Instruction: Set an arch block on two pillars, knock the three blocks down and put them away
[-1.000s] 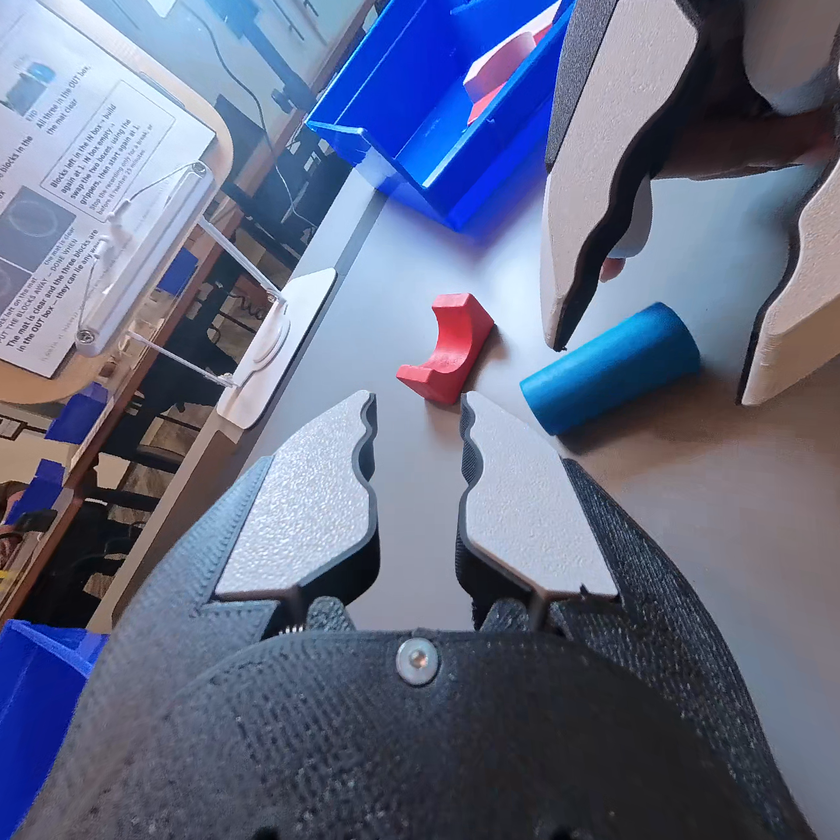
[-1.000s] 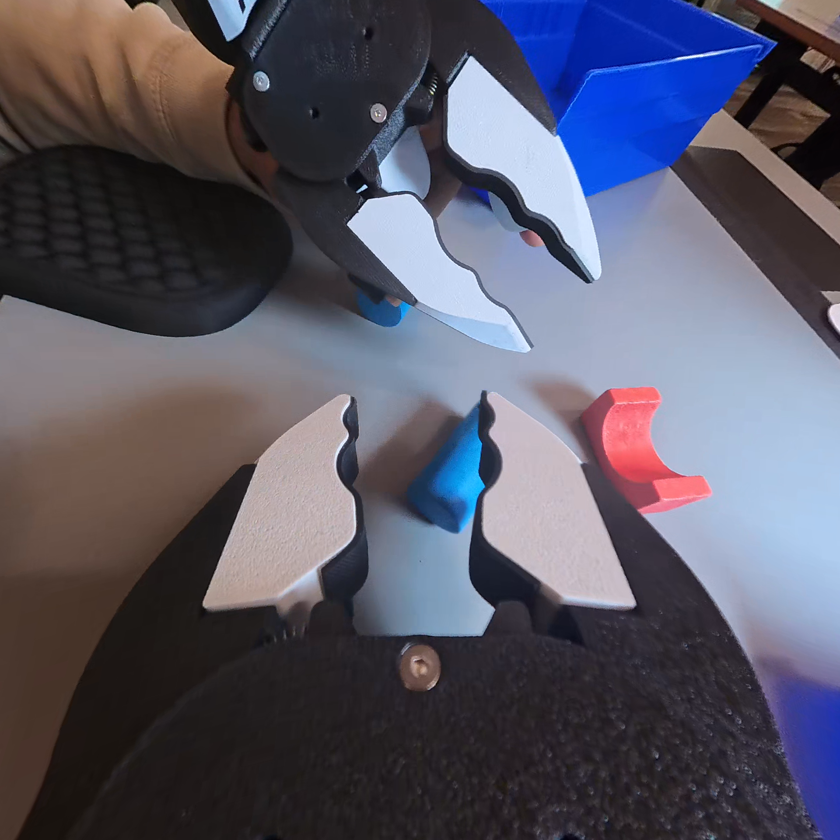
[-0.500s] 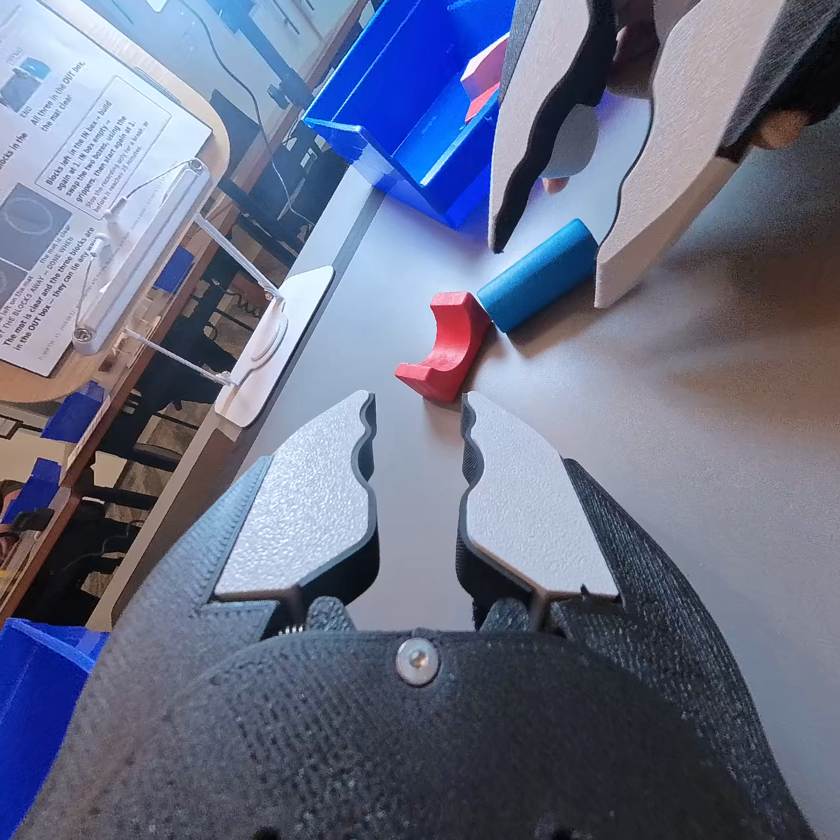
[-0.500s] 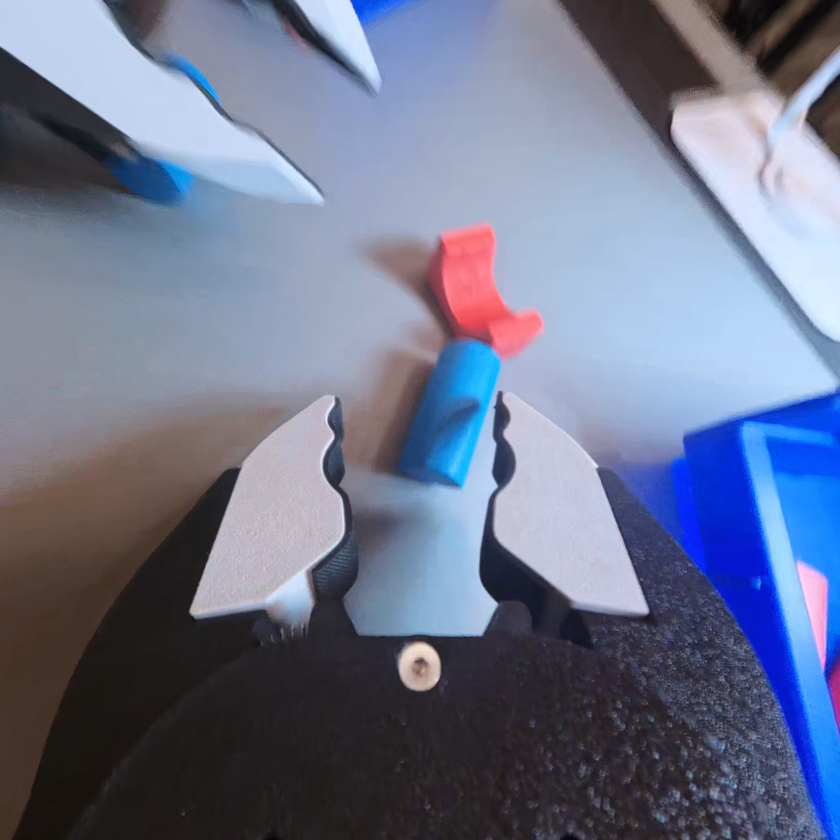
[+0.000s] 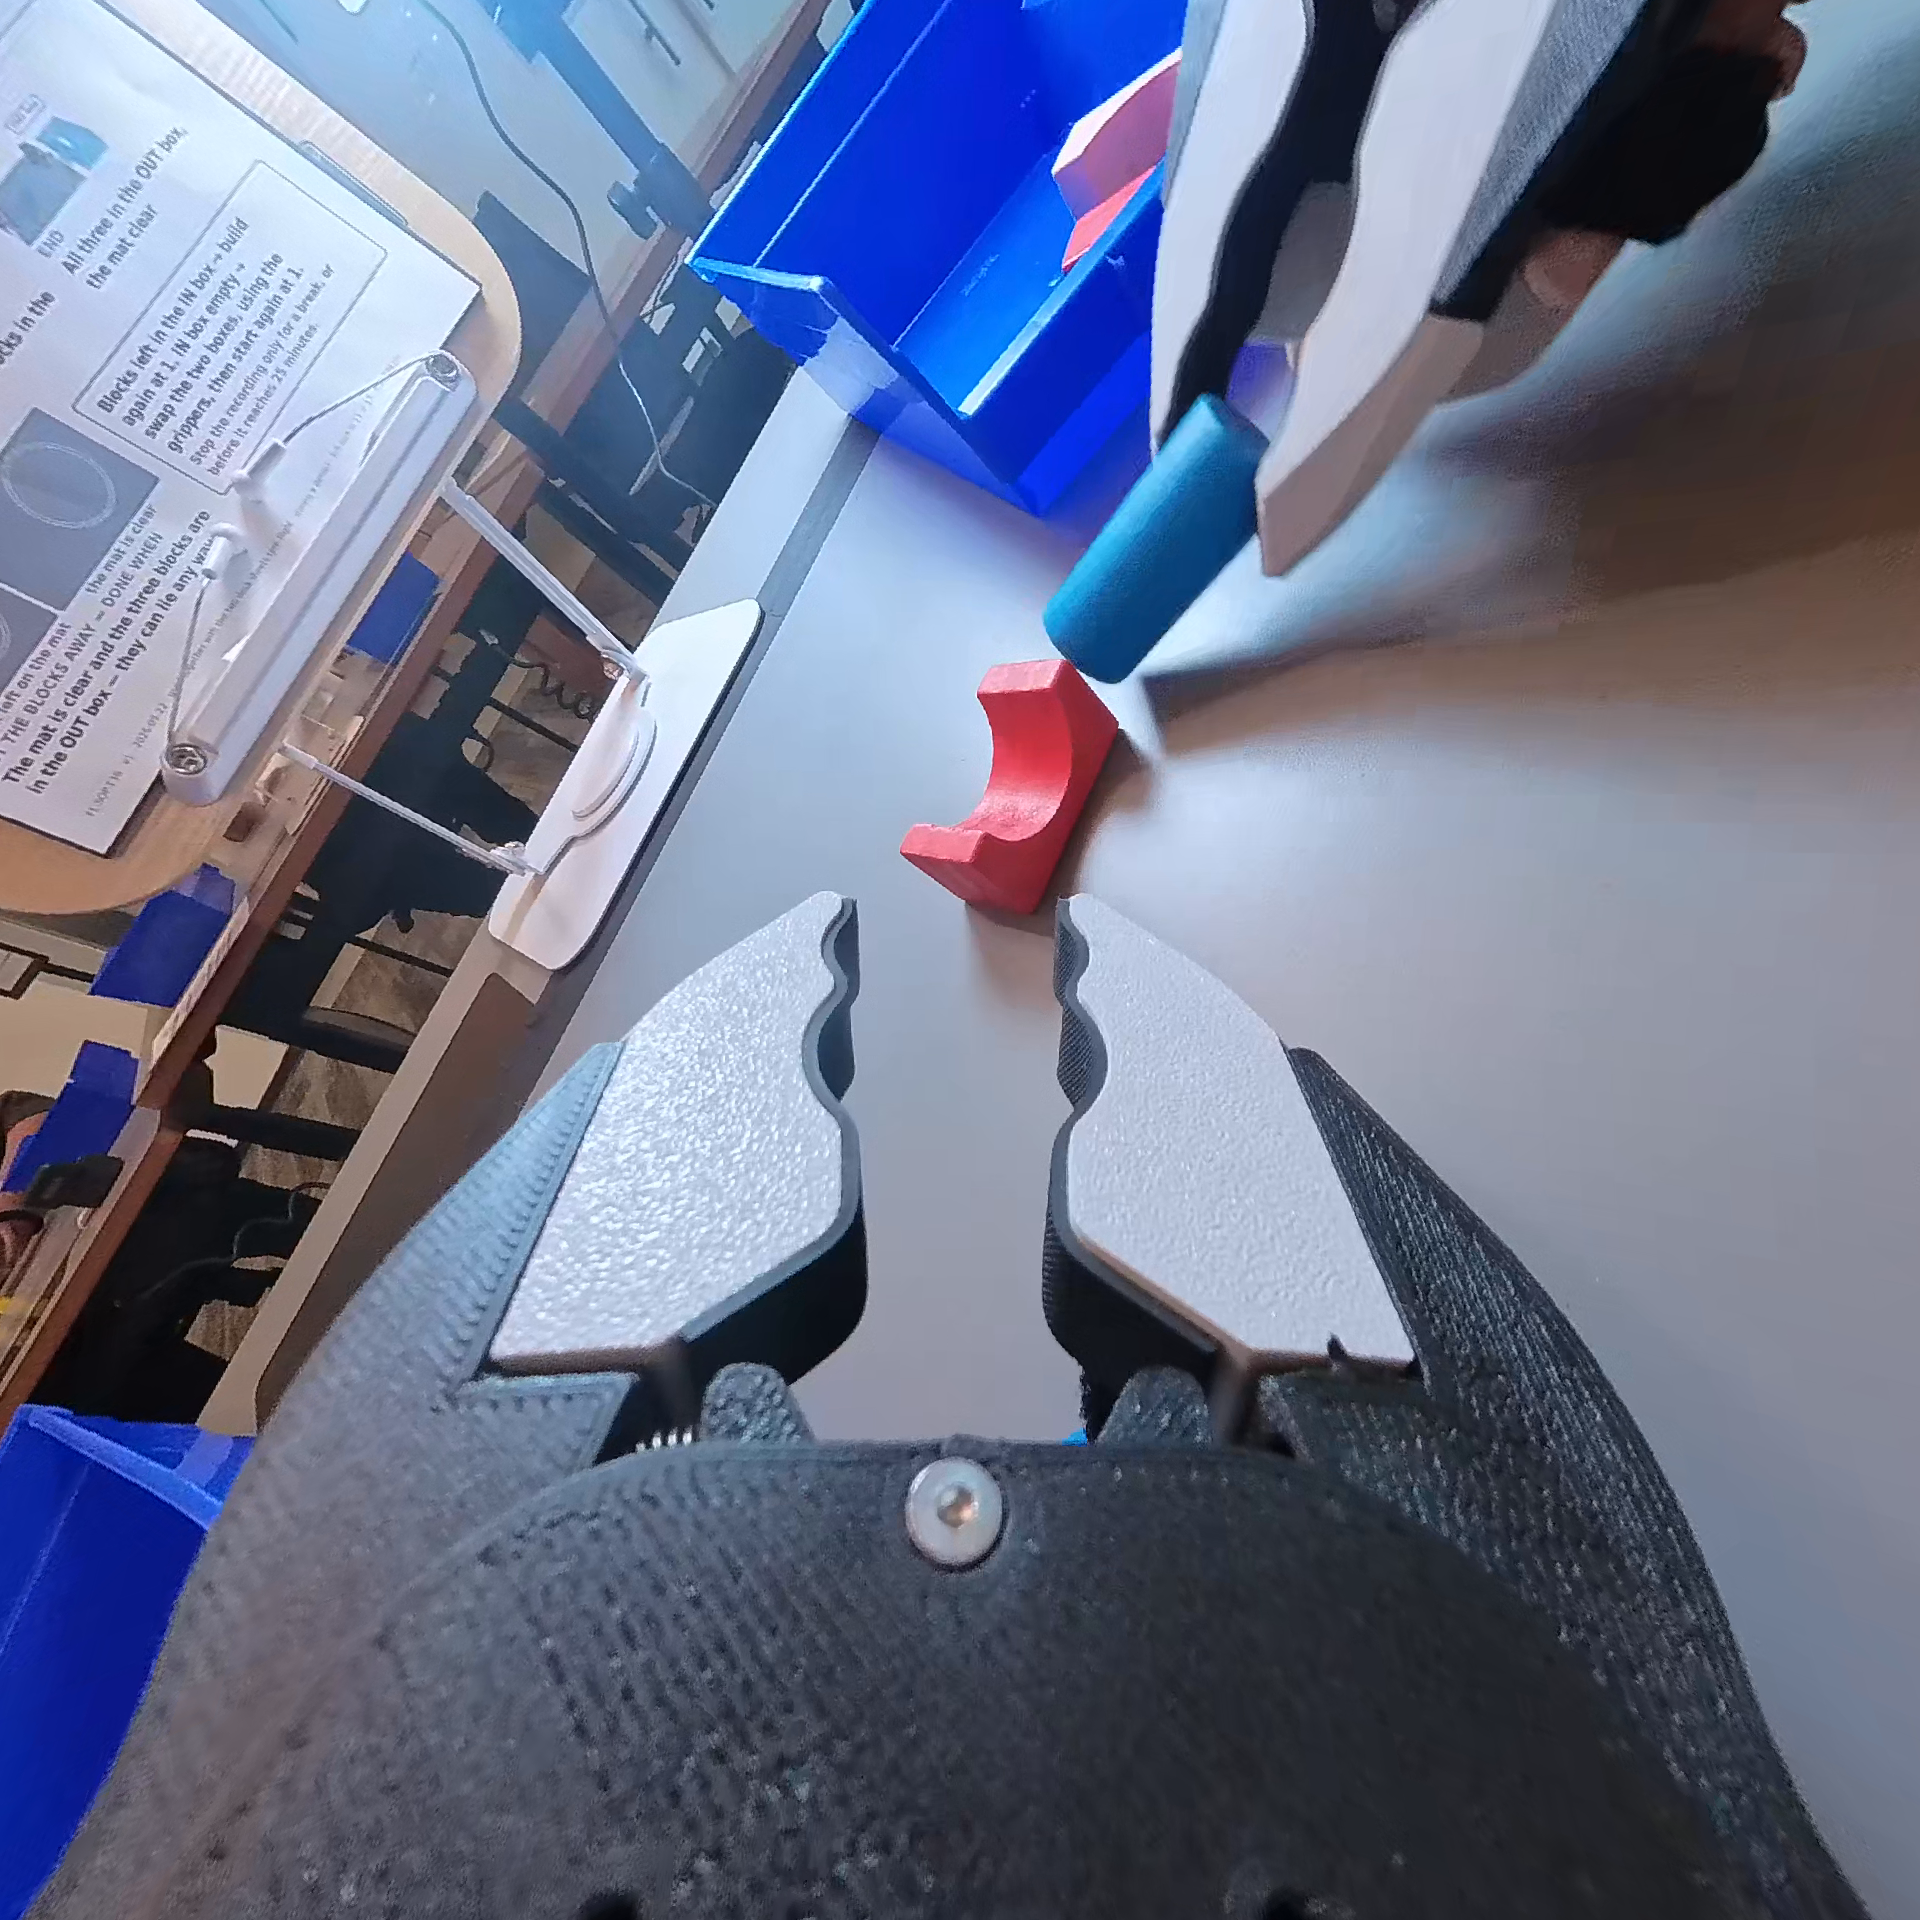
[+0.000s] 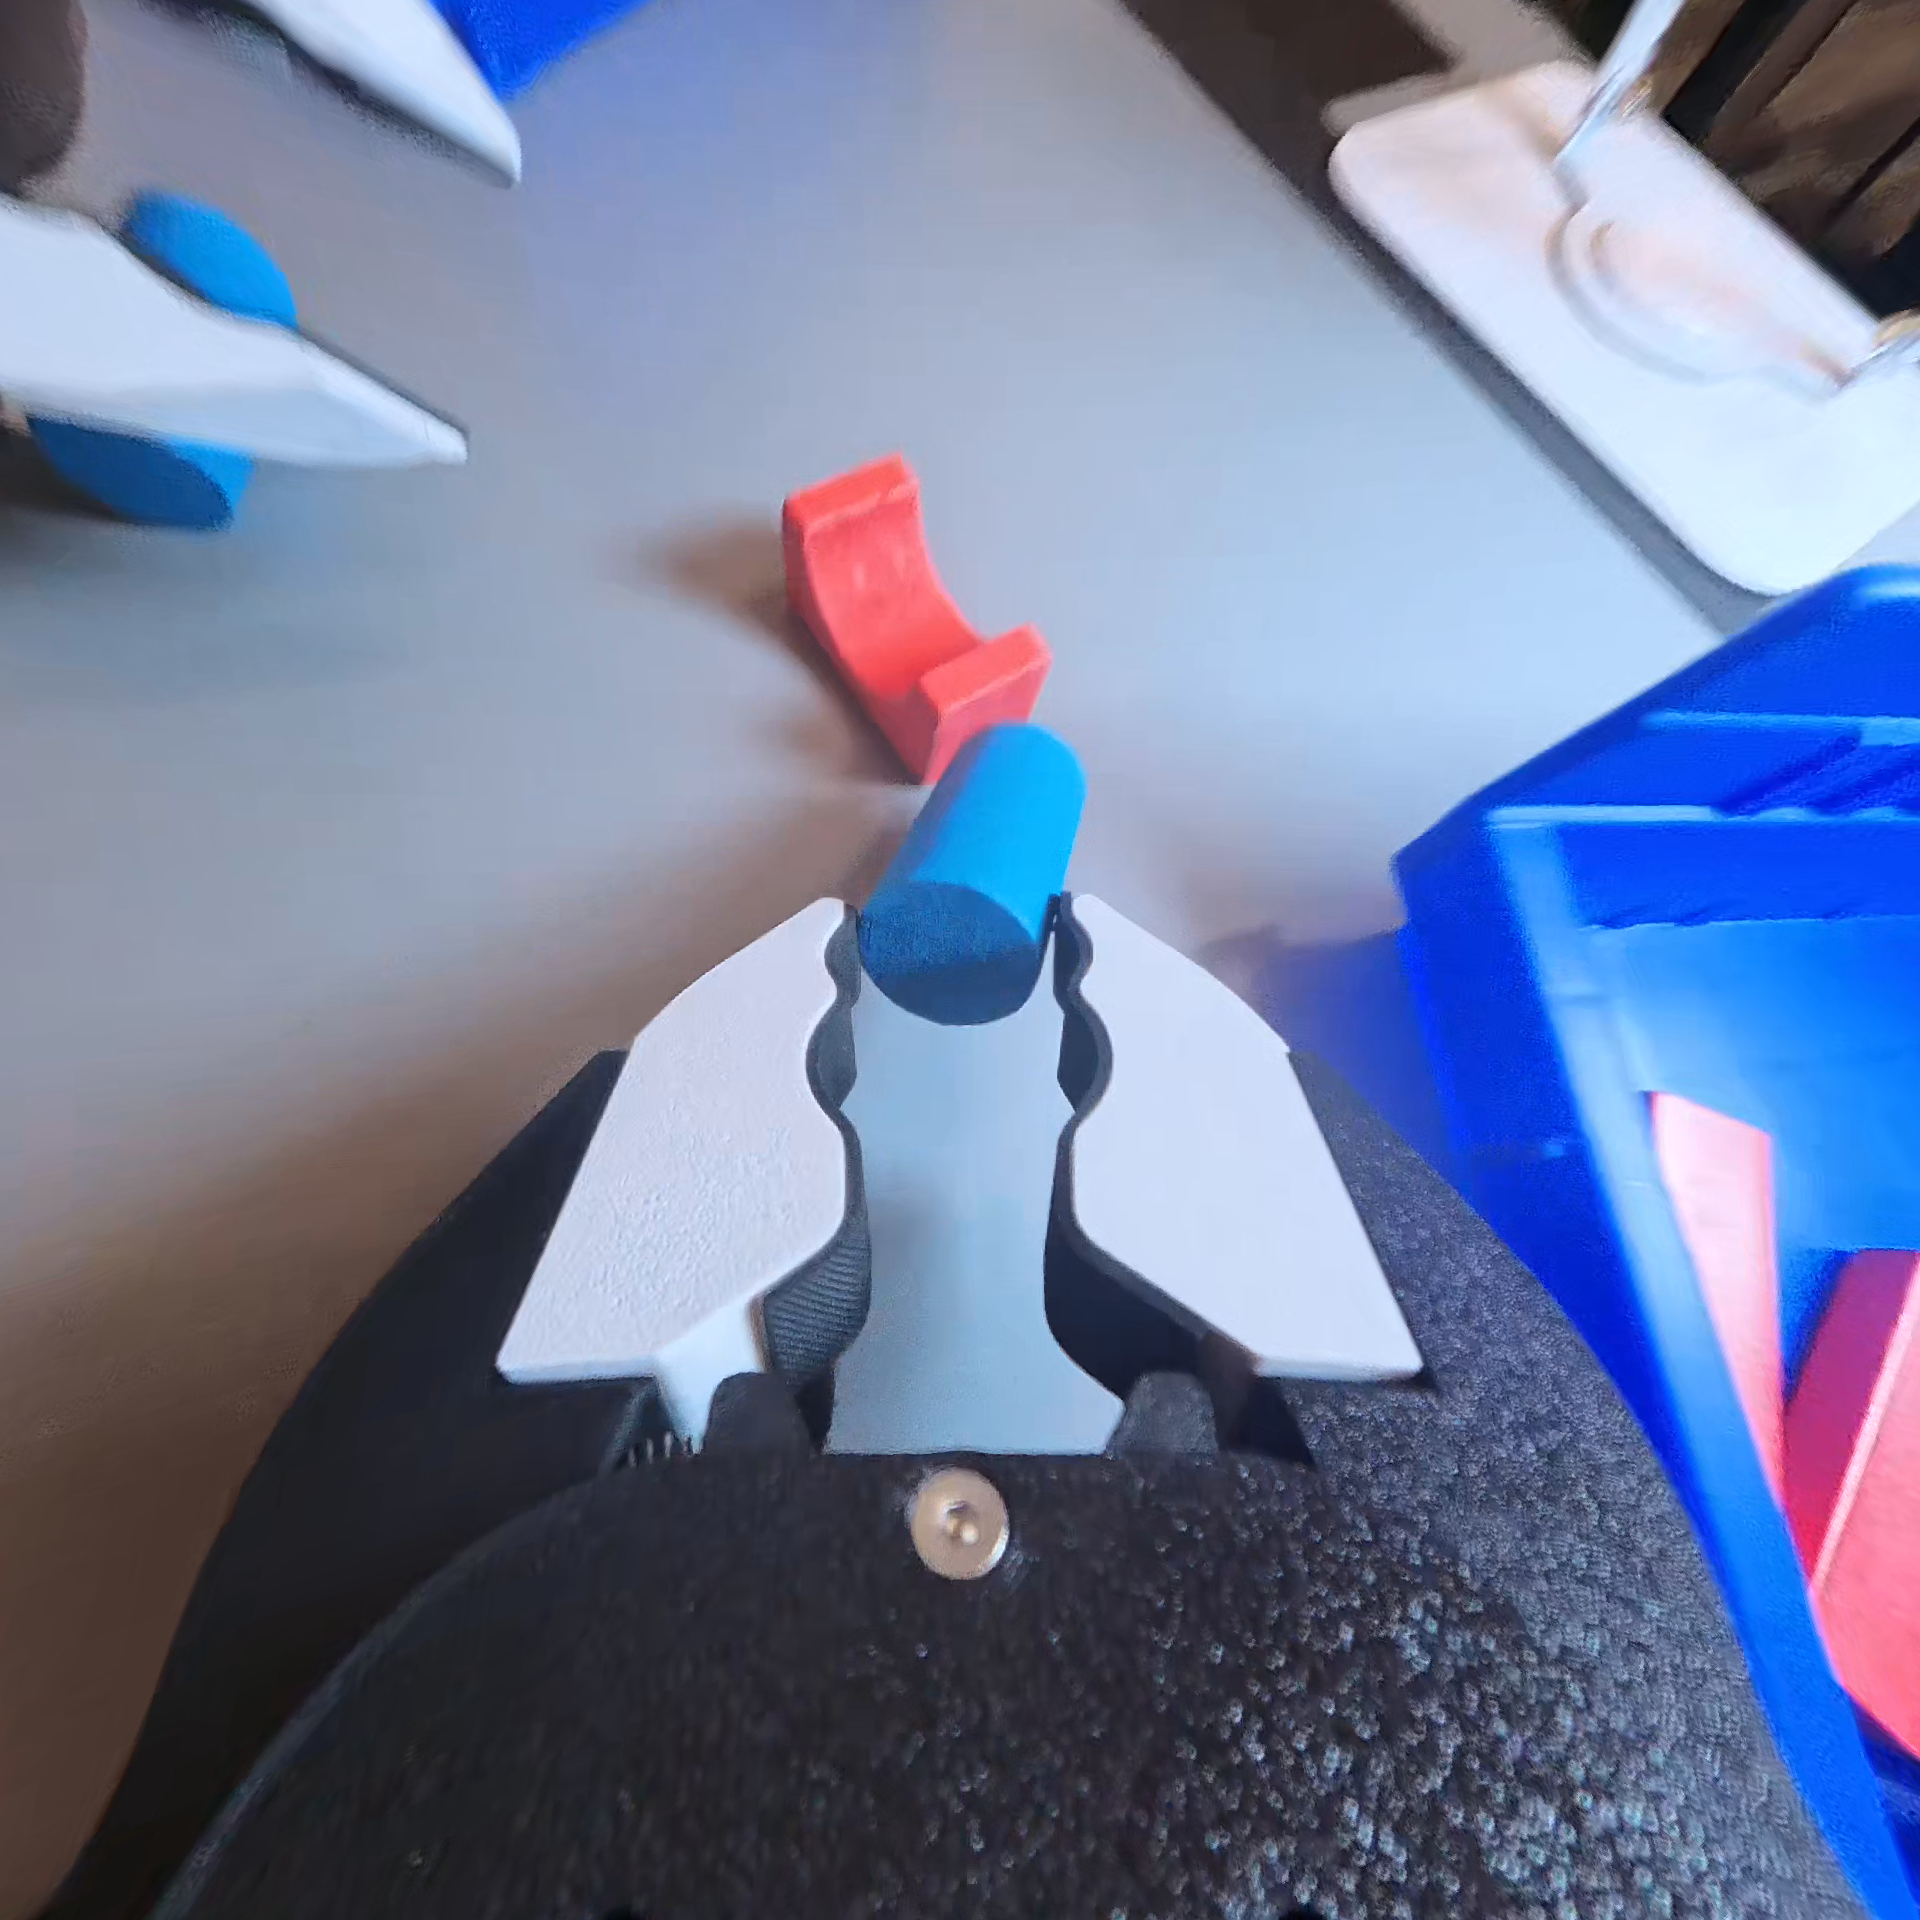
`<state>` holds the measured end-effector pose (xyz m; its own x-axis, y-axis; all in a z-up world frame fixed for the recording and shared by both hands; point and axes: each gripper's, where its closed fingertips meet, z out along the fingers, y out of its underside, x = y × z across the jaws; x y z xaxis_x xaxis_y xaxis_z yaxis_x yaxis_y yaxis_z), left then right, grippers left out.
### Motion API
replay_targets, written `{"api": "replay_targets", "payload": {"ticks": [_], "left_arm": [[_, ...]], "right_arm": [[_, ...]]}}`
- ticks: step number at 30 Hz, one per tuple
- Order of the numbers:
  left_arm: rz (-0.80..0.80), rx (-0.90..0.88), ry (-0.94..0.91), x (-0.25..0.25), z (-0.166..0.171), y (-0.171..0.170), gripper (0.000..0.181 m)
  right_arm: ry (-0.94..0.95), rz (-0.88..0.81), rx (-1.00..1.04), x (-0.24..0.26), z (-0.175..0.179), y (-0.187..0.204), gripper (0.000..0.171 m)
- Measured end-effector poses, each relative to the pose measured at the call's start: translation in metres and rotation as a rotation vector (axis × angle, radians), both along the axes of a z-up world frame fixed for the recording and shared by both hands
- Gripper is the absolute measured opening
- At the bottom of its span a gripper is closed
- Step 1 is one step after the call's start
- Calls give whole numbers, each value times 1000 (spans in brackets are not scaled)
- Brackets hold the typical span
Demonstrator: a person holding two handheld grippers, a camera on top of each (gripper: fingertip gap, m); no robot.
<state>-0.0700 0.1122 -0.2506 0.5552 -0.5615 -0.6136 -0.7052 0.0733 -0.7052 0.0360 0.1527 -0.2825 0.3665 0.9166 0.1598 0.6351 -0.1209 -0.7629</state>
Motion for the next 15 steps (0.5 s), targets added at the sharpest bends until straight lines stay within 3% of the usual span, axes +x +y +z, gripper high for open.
{"api": "replay_targets", "payload": {"ticks": [9, 15], "left_arm": [[2, -26, -31, -1, 0, -1, 36], [-1, -41, -57, -2, 3, -3, 36]], "right_arm": [[418, -253, 184, 48, 92, 50, 33], [419, -454, 294, 101, 107, 84, 33]]}}
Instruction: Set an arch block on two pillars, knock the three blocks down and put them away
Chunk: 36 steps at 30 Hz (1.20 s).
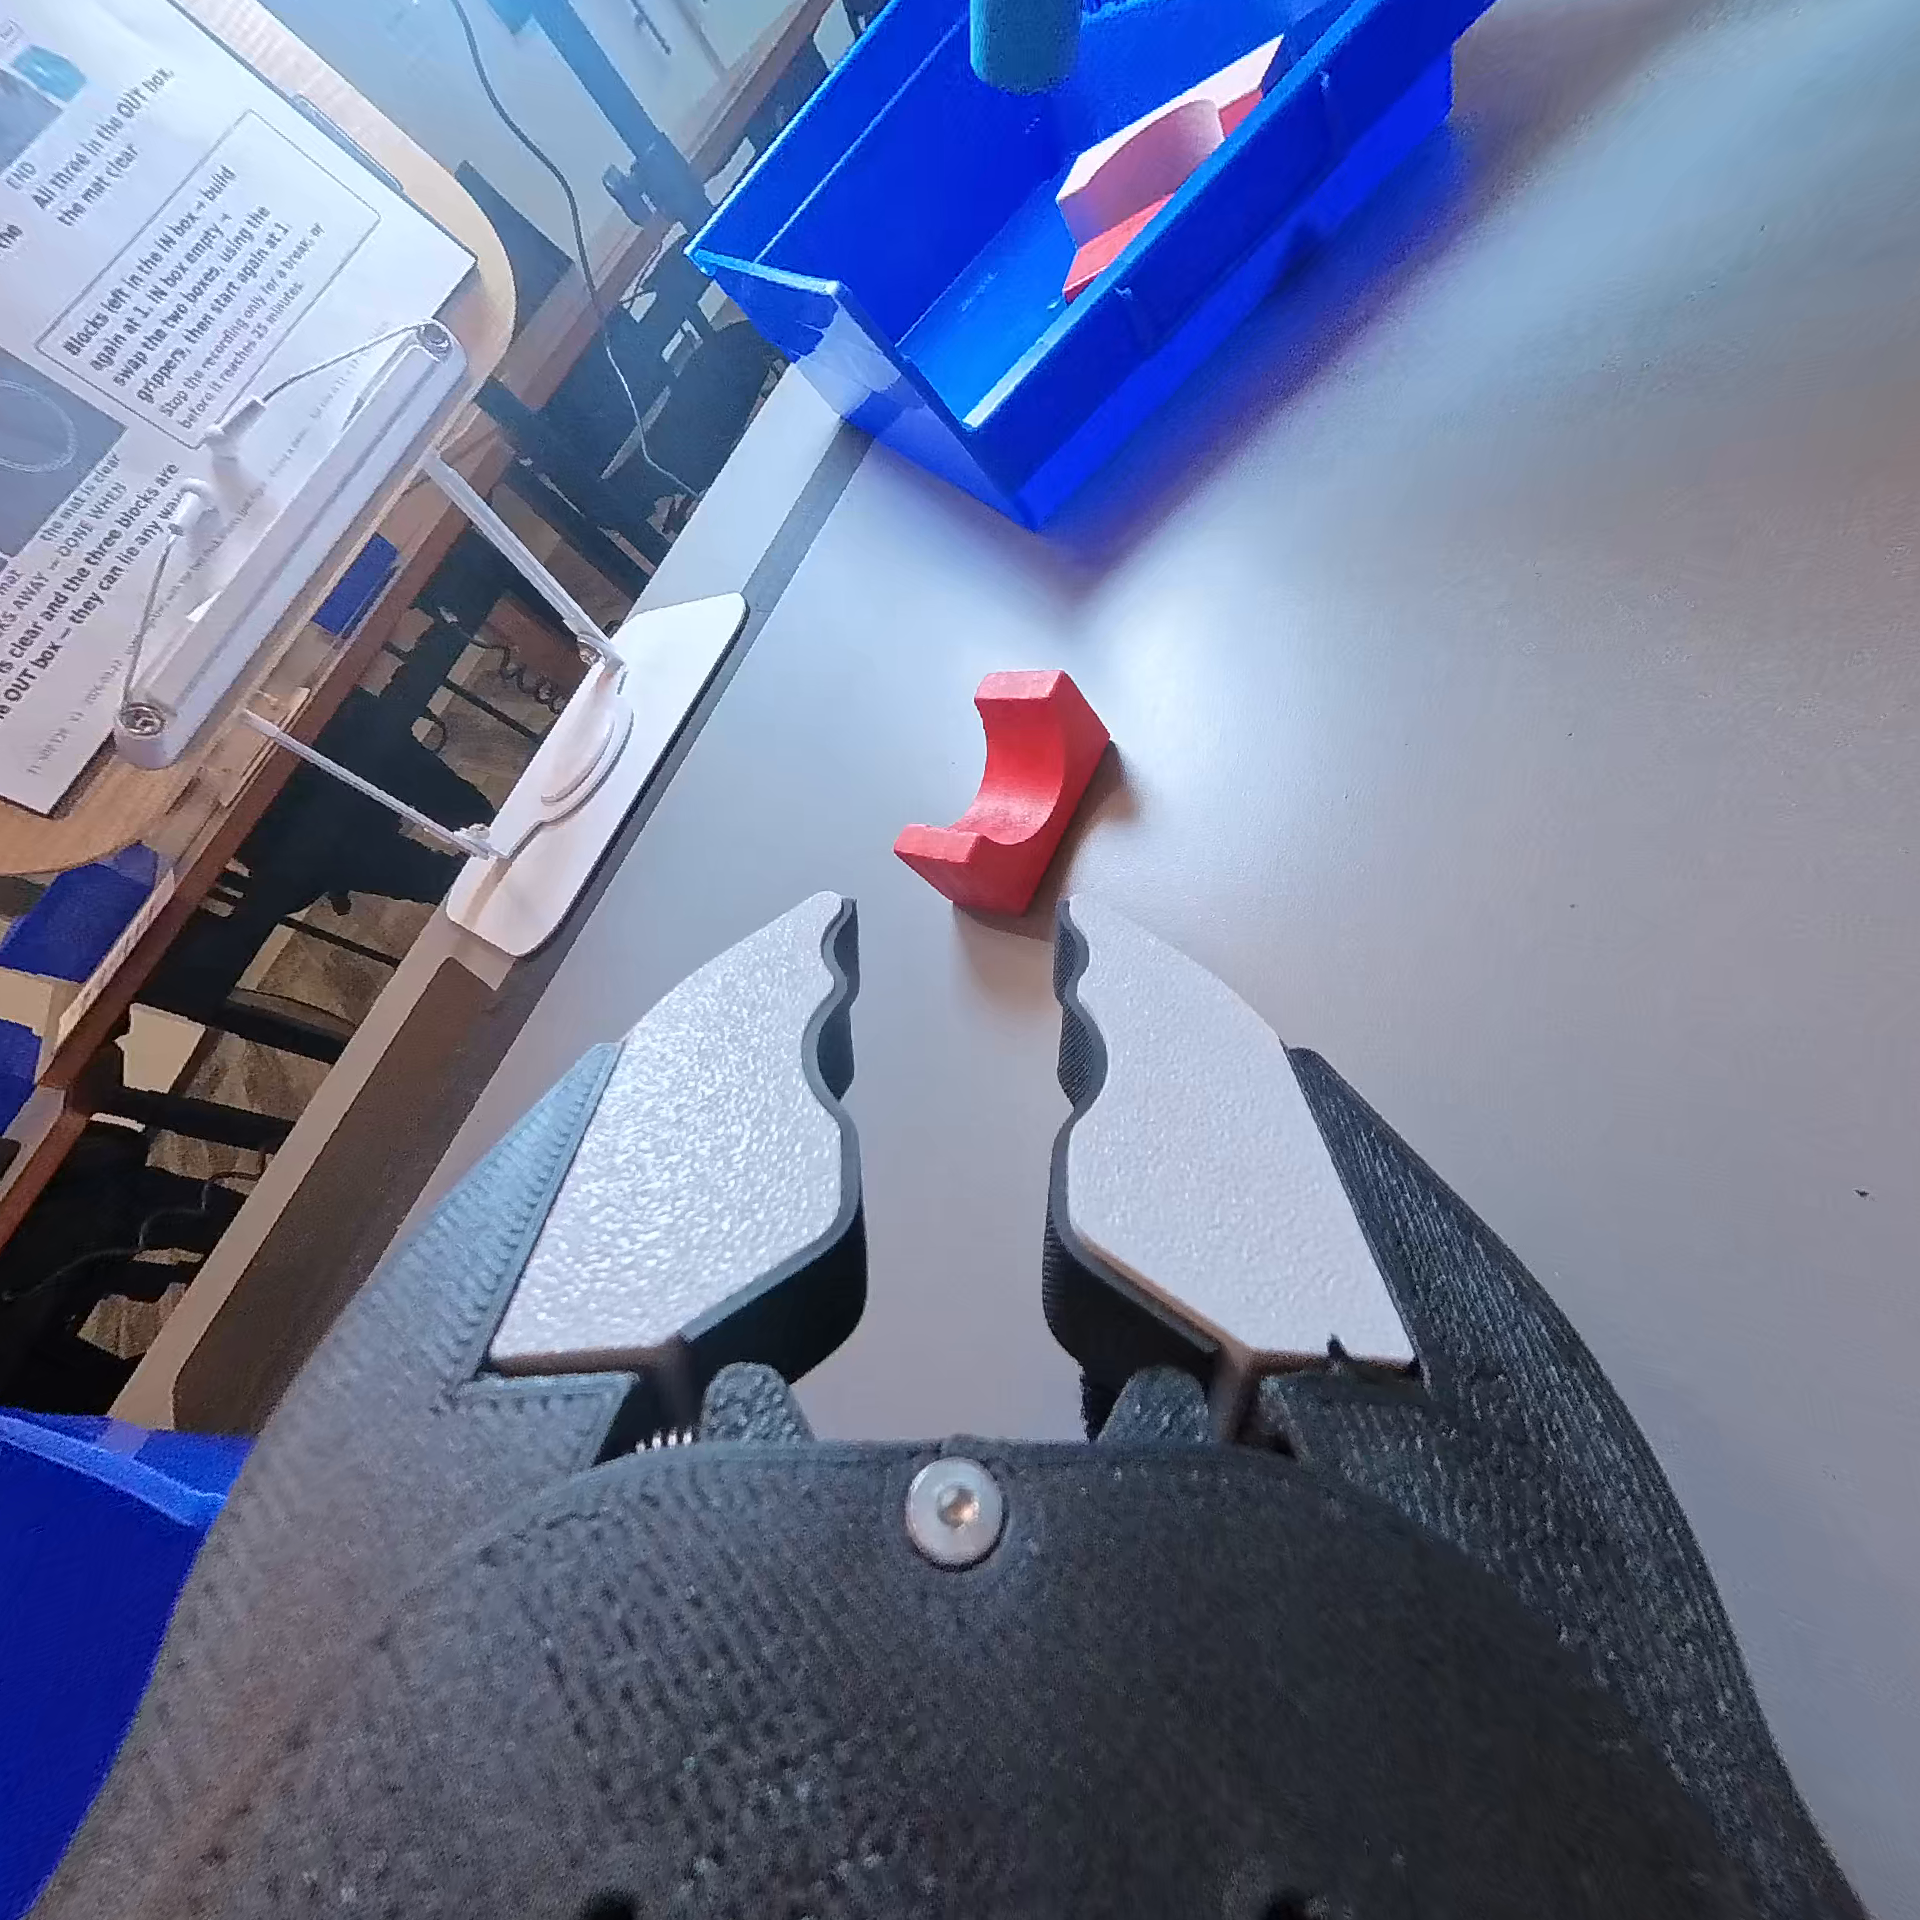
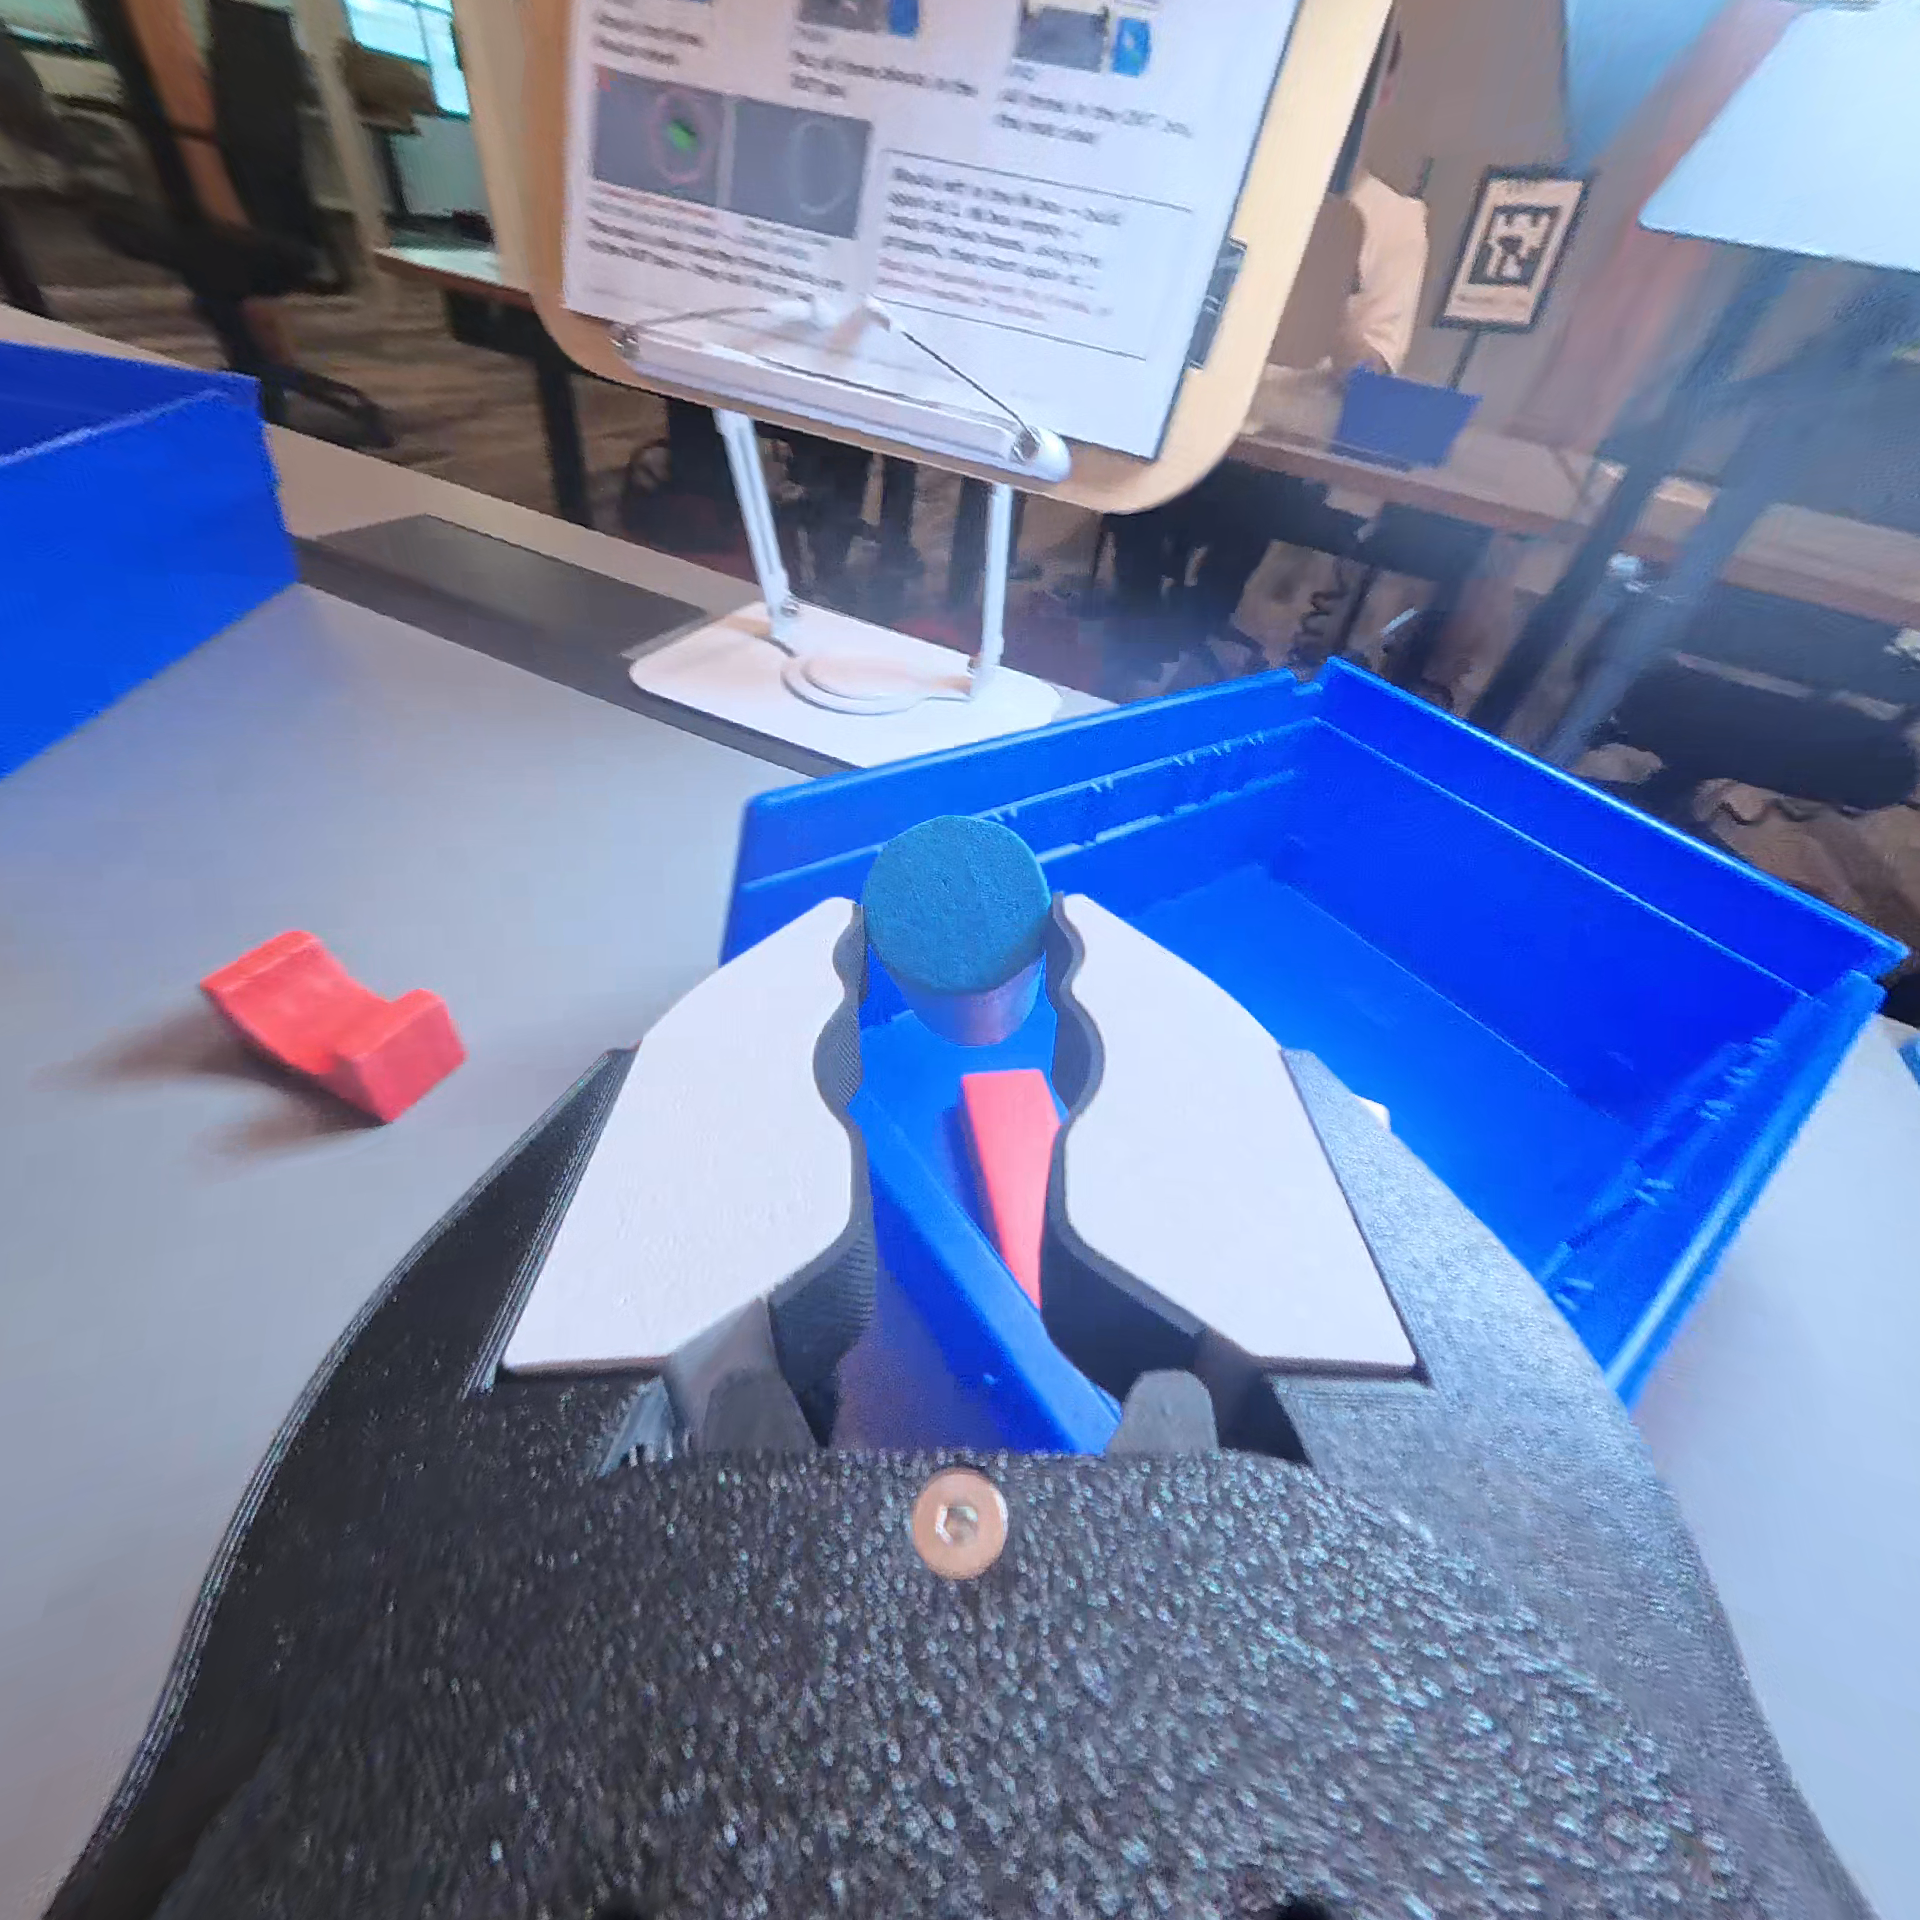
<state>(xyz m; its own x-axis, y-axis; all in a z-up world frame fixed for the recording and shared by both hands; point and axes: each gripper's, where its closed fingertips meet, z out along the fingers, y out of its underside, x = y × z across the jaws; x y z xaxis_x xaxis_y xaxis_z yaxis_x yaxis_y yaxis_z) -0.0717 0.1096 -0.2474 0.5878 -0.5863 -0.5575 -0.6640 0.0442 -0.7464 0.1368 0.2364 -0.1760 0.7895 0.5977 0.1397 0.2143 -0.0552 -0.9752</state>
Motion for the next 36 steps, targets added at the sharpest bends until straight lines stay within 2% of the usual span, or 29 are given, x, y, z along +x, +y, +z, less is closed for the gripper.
{"api": "replay_targets", "payload": {"ticks": [6, 12, 15, 19, 23, 28, 33, 36], "left_arm": [[-11, -18, 22, -3, -2, -3, 38], [-47, -51, 49, -10, -3, -6, 39], [-103, -154, 71, -15, -16, -14, 46], [-169, -229, 57, -23, -19, -25, 45], [-181, -193, 88, -33, -17, -30, 45], [-248, -239, 94, -40, -14, -43, 44], [-341, -489, 149, -59, -28, -82, 55], [-318, -638, 263, -79, -53, -97, 59]], "right_arm": [[-62, -73, -63, 11, -23, 15, 33], [-91, -92, -51, 12, -25, 26, 33], [-166, -112, -63, 9, -25, 48, 33], [-247, -134, -150, -6, -31, 85, 34], [-315, -301, 19, 1, -14, 115, 38], [-253, -238, 122, -7, -1, 88, 38], [-204, 10, 158, -44, 13, 43, 34], [-171, 154, 165, -74, 22, 18, 32]]}}
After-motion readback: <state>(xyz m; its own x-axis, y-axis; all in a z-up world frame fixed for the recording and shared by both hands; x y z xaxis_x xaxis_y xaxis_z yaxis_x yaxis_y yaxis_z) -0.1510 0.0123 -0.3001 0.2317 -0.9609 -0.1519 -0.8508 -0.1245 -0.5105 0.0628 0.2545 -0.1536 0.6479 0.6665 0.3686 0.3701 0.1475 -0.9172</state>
